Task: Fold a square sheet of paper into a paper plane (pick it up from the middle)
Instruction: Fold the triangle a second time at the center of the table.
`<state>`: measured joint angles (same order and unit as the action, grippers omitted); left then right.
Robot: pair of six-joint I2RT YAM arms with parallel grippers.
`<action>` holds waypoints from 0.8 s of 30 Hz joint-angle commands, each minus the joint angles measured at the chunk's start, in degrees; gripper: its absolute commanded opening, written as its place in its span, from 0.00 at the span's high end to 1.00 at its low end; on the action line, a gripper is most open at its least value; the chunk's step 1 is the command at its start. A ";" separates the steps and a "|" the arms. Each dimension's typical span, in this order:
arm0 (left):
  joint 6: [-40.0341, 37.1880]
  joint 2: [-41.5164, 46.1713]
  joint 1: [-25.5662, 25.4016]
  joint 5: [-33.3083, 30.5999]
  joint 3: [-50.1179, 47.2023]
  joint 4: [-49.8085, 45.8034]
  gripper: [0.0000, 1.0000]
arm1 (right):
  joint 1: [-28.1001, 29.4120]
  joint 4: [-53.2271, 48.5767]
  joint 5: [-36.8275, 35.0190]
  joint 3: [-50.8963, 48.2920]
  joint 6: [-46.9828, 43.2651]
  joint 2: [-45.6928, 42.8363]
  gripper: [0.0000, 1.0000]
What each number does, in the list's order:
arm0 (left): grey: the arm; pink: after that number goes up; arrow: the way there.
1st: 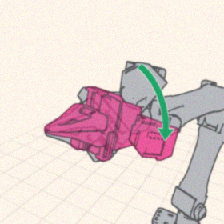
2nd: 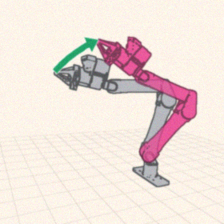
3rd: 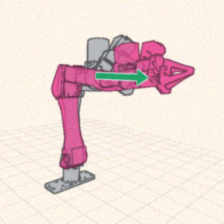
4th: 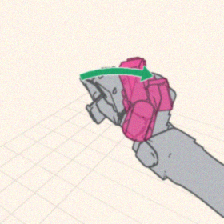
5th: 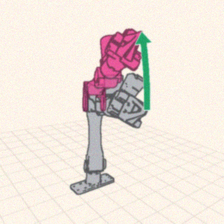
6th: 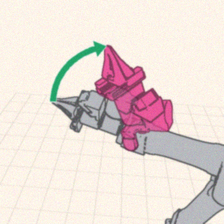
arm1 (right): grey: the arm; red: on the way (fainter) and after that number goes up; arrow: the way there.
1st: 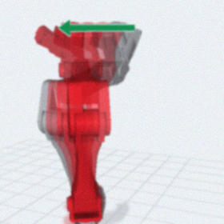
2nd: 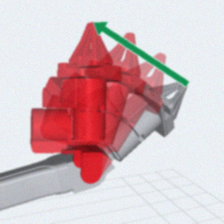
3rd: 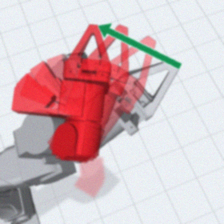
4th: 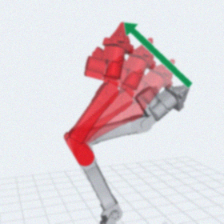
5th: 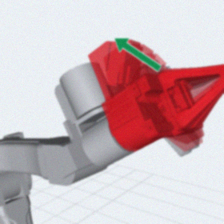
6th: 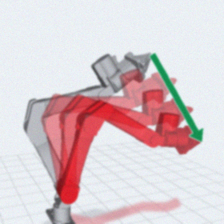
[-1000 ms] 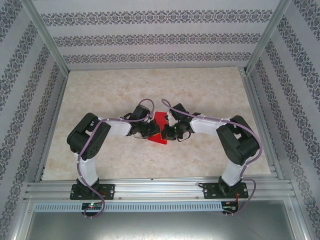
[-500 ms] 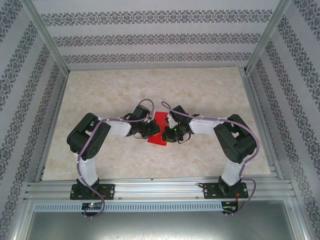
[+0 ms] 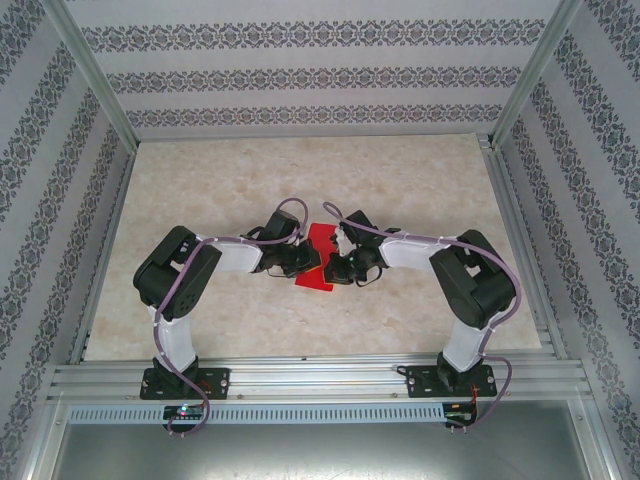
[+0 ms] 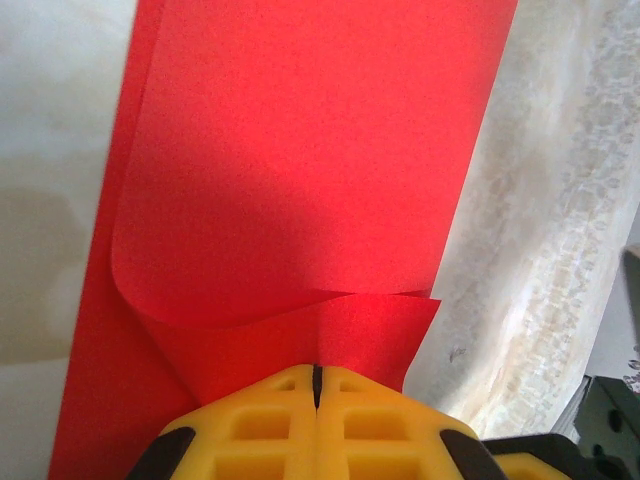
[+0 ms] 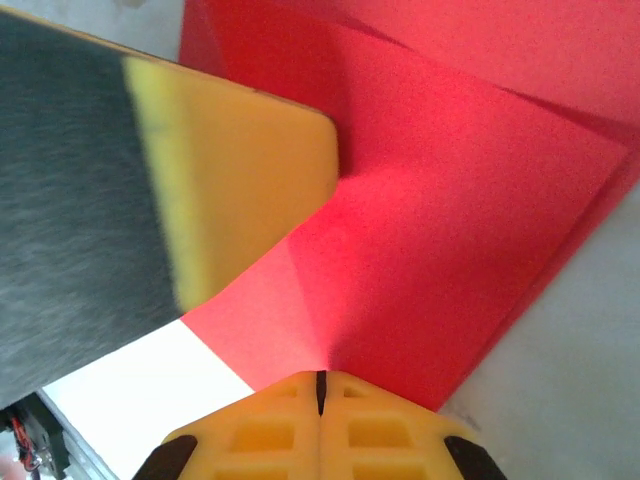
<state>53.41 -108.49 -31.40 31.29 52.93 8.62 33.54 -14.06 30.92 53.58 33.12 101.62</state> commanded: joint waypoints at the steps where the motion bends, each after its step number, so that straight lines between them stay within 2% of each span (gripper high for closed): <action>1: 0.73 -2.61 -0.29 -5.50 -2.96 -7.20 0.98 | 0.77 -1.76 1.53 -0.78 0.34 -2.48 1.00; 17: 0.65 -2.59 -0.24 -5.37 -2.91 -7.30 0.98 | 1.30 -1.59 0.25 -1.80 0.43 2.04 1.00; 24: 0.74 -2.63 -0.26 -5.06 -2.71 -7.12 0.98 | 1.31 -2.15 0.45 -1.09 0.67 1.32 1.00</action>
<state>53.60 -108.49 -31.40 31.29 52.93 8.62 34.28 -14.50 31.70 52.69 33.15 102.63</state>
